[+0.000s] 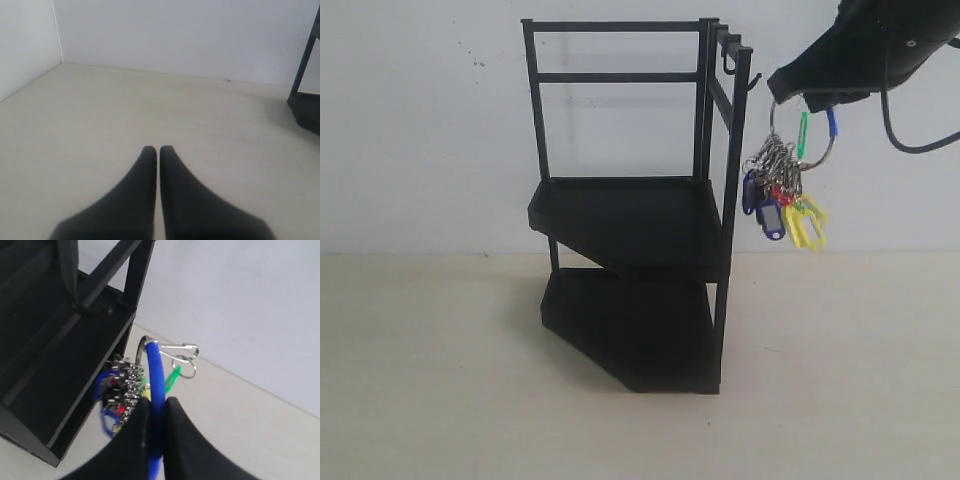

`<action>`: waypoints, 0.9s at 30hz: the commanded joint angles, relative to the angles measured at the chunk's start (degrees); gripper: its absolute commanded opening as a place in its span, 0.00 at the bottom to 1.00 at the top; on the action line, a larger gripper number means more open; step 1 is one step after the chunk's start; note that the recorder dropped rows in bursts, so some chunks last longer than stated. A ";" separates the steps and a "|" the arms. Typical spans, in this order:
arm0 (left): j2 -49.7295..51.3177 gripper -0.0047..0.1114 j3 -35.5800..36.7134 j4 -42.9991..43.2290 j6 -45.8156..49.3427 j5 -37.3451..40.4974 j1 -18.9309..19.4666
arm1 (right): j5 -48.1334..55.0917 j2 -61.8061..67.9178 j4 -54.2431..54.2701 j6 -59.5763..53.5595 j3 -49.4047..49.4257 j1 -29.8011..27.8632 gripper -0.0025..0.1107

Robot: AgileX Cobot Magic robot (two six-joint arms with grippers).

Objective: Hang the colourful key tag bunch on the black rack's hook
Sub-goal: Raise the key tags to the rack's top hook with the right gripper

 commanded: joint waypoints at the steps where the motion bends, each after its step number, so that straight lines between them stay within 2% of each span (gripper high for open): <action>1: 0.20 0.08 -0.14 -0.03 0.18 -0.24 -0.07 | -6.00 -0.38 -0.69 0.58 -0.67 1.70 0.02; 27: 0.20 0.08 -0.14 -0.03 0.18 -0.24 -0.07 | -4.57 -0.38 4.65 0.39 -0.67 1.84 0.02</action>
